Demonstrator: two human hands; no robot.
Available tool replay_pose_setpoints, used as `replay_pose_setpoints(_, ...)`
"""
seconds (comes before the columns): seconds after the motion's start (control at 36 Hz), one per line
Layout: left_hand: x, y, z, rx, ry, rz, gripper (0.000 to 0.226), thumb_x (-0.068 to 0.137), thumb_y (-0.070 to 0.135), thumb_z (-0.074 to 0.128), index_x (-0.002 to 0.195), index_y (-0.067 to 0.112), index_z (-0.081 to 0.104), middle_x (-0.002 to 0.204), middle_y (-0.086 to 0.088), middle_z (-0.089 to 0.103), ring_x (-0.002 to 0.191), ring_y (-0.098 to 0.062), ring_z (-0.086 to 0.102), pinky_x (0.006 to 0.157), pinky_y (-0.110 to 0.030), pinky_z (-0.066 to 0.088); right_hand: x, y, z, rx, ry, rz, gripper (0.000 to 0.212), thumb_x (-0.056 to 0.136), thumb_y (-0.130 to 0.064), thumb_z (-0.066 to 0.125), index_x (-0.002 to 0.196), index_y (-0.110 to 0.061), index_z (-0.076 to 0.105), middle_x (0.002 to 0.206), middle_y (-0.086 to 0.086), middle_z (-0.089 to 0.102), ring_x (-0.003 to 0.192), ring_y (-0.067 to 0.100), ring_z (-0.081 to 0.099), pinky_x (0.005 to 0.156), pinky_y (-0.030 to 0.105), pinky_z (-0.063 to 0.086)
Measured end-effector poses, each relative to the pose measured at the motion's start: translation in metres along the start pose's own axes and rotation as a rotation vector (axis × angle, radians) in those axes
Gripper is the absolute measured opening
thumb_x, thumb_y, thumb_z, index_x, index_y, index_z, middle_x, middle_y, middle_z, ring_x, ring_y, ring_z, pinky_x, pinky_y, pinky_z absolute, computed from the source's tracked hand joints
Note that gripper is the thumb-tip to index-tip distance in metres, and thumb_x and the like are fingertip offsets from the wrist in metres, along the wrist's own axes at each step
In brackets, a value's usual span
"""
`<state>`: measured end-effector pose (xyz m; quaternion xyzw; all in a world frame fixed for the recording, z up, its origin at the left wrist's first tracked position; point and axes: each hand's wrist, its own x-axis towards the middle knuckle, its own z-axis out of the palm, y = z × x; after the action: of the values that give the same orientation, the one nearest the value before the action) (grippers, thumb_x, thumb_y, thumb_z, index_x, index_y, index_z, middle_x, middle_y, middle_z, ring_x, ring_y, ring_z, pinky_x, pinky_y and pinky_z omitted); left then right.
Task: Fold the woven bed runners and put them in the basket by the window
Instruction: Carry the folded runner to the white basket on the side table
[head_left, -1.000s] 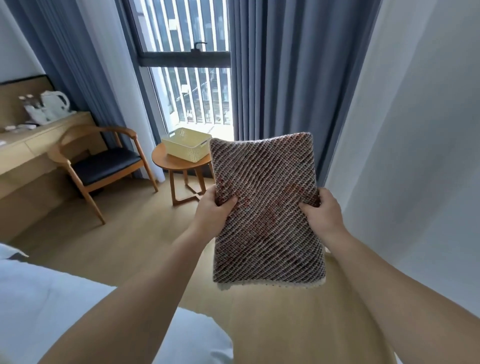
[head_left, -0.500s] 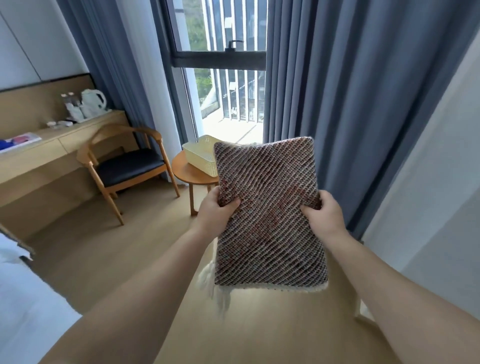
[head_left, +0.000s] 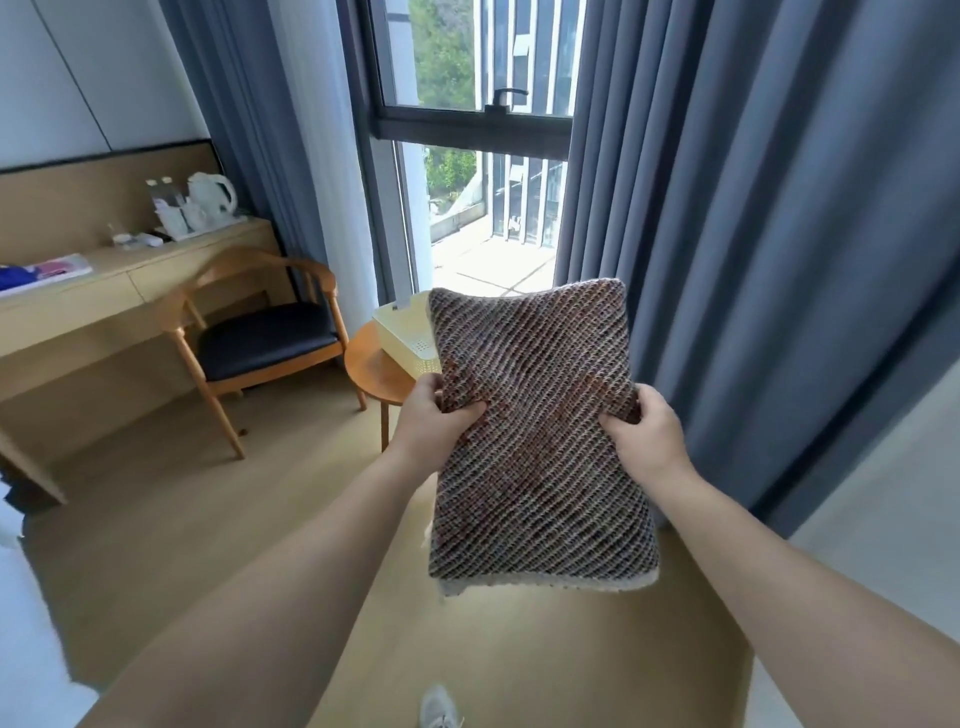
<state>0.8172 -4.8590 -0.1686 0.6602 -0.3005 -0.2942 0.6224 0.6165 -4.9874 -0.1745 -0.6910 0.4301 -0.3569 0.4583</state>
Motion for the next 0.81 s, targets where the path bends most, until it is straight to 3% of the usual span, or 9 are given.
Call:
replay_pose_setpoints(0.19, 0.114, -0.009, 0.005, 0.033, -0.021, 0.022, 0.041, 0.078, 0.020, 0.077, 0.111, 0.020, 0.051, 0.107, -0.003, 0.067, 0.098, -0.021, 0.066, 0.087, -0.042, 0.055, 0.102, 0.003, 0.030, 0.007, 0.011, -0.018, 0.021, 0.091, -0.010, 0.063, 0.108, -0.021, 0.058, 0.097, -0.013, 0.063, 0.091, 0.003, 0.059, 0.077, 0.022, 0.046)
replay_pose_setpoints(0.33, 0.206, -0.004, 0.003, 0.042, -0.038, 0.055, 0.036, 0.081, 0.015, 0.075, 0.107, 0.019, 0.050, 0.106, -0.006, 0.066, 0.095, -0.021, 0.067, 0.086, -0.042, 0.056, 0.188, -0.003, 0.064, 0.009, 0.035, -0.010, 0.022, 0.091, -0.009, 0.061, 0.108, -0.023, 0.056, 0.097, -0.011, 0.062, 0.093, 0.009, 0.059, 0.083, 0.026, 0.046)
replay_pose_setpoints(0.44, 0.279, 0.007, -0.012, 0.070, -0.037, 0.074, 0.036, 0.082, 0.018, 0.074, 0.107, 0.020, 0.049, 0.107, -0.008, 0.065, 0.093, -0.019, 0.066, 0.082, -0.039, 0.056, 0.258, -0.018, 0.095, 0.008, 0.035, -0.026, 0.021, 0.091, -0.012, 0.062, 0.109, -0.022, 0.059, 0.097, -0.011, 0.065, 0.091, 0.007, 0.061, 0.077, 0.023, 0.047)
replay_pose_setpoints(0.56, 0.343, 0.018, -0.029, 0.085, -0.014, 0.095, 0.039, 0.082, 0.020, 0.074, 0.111, 0.020, 0.049, 0.108, -0.002, 0.064, 0.097, -0.017, 0.064, 0.085, -0.037, 0.054, 0.319, -0.027, 0.128, 0.029, 0.044, -0.035, 0.024, 0.092, -0.015, 0.061, 0.112, -0.026, 0.058, 0.100, -0.010, 0.067, 0.094, 0.007, 0.063, 0.083, 0.031, 0.051)
replay_pose_setpoints(0.69, 0.403, 0.021, -0.043, 0.096, 0.034, 0.112, 0.035, 0.083, 0.016, 0.072, 0.109, 0.018, 0.048, 0.103, 0.000, 0.063, 0.089, -0.007, 0.063, 0.069, -0.018, 0.049, 0.380, -0.033, 0.167, 0.027, 0.019, -0.041, 0.028, 0.092, -0.014, 0.060, 0.117, -0.025, 0.057, 0.105, -0.006, 0.066, 0.098, 0.013, 0.062, 0.087, 0.035, 0.051)
replay_pose_setpoints(0.81, 0.449, 0.017, -0.054, 0.129, 0.078, 0.109, 0.037, 0.083, 0.018, 0.073, 0.110, 0.018, 0.047, 0.103, 0.000, 0.063, 0.092, -0.012, 0.063, 0.073, -0.023, 0.050, 0.428, -0.035, 0.196, 0.050, -0.019, -0.049, 0.027, 0.092, -0.013, 0.059, 0.118, -0.022, 0.058, 0.099, -0.009, 0.065, 0.092, 0.011, 0.062, 0.082, 0.031, 0.051)
